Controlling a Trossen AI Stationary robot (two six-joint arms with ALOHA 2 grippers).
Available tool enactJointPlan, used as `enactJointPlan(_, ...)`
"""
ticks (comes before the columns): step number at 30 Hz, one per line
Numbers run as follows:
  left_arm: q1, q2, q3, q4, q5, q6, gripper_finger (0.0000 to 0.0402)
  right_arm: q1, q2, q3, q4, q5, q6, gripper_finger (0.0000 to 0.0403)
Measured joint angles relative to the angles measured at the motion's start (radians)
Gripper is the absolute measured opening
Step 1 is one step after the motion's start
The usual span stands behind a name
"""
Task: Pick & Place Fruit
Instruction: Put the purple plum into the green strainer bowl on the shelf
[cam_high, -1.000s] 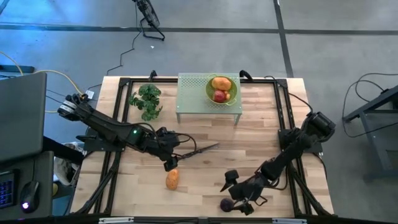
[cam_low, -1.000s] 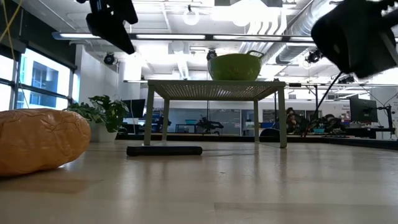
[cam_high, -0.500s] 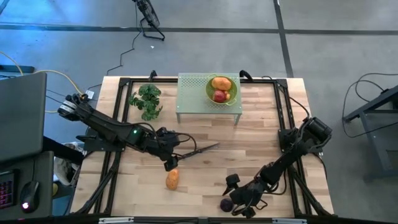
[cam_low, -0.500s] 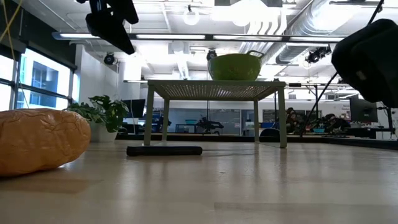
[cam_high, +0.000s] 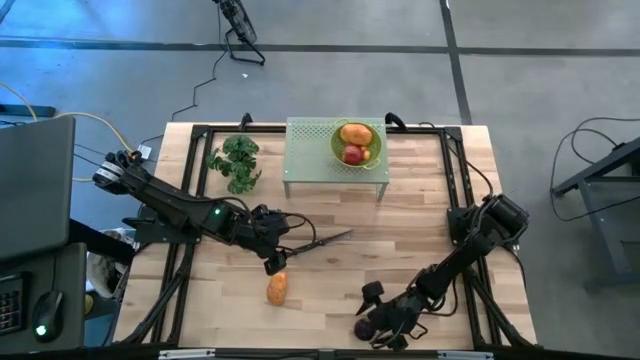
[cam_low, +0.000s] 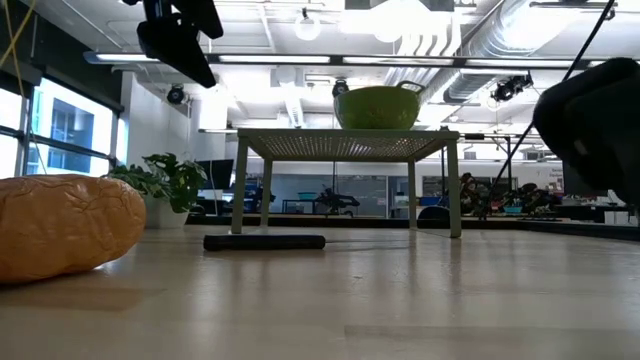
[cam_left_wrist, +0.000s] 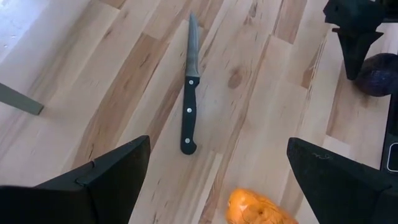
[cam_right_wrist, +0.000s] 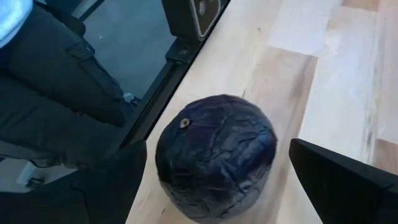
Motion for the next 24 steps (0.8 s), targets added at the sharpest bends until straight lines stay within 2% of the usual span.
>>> enactJointPlan(6,0.000,0.000,0.000,-0.001,0.000,0.000,0.0372,0.000,0.000,0.000,0.001,0.001,0.007,0.0365)
enactJointPlan(20,0.000,0.000,0.000,-0.002,0.000,0.012,0.0372,-0.004,0.000,0.000,-0.015,0.003,0.029,0.0244)
enactJointPlan(24,0.000,0.000,0.000,-0.003,0.001,0.042,0.0372,-0.004,0.000,0.000,-0.015,0.004,0.035,0.0229)
